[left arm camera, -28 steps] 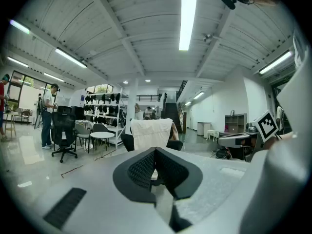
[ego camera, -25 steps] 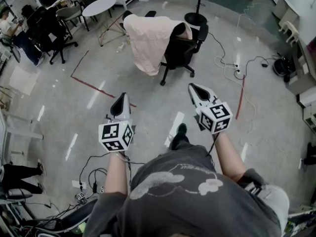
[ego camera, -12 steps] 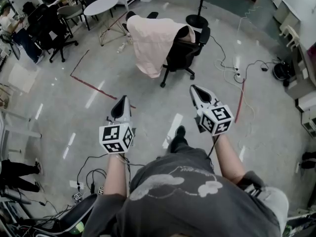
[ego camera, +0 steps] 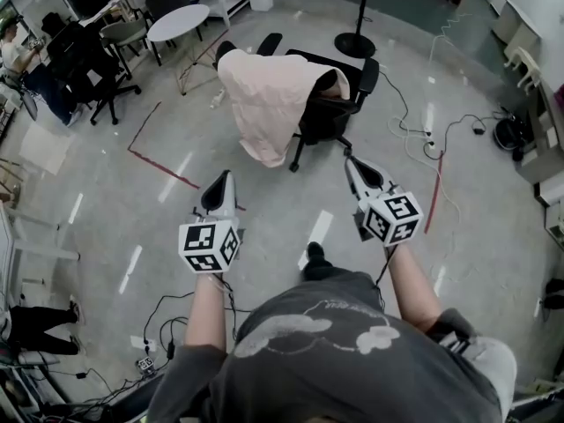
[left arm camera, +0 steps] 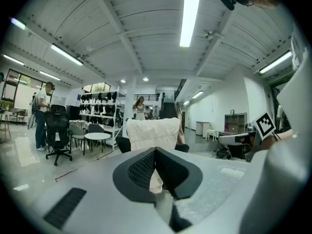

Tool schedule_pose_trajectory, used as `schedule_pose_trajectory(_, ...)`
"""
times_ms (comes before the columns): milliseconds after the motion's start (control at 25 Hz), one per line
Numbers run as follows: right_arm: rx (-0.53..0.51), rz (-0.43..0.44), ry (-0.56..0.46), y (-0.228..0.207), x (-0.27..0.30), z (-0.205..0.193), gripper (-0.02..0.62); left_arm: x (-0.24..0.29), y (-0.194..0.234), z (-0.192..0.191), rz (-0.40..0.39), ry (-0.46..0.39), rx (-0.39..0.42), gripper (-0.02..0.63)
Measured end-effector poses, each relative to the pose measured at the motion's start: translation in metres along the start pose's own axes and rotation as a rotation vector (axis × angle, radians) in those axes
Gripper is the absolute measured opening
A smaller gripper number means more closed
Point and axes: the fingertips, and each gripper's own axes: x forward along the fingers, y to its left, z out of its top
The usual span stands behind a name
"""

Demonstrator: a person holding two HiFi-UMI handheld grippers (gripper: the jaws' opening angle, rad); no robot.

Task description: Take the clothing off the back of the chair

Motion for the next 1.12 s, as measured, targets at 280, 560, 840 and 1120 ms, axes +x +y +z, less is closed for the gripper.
schedule_pose_trajectory(280,0.01,0.046,-0.006,-0.039,0.055,0.015,-0.008,0.062,-0.004,0.008,-0.03,0.015,-0.008,0.008)
schedule_pose_trajectory(560,0.011,0.102,0.008,-0.079,0.097,0.019,-0.008,0.123,-0.019,0.002,-0.094,0.051,-0.029,0.303)
schedule_pose_trajectory(840,0.028,0.139,0.034,-0.125,0.121,0.017,-0.008,0.177,-0.027,-0.016,-0.068,0.135,-0.004,0.484)
schedule_pose_trajectory(1120,0.06,0.156,0.043,-0.143,0.135,0.018,-0.008,0.199,-0.021,-0.036,-0.013,0.252,0.013,0.546)
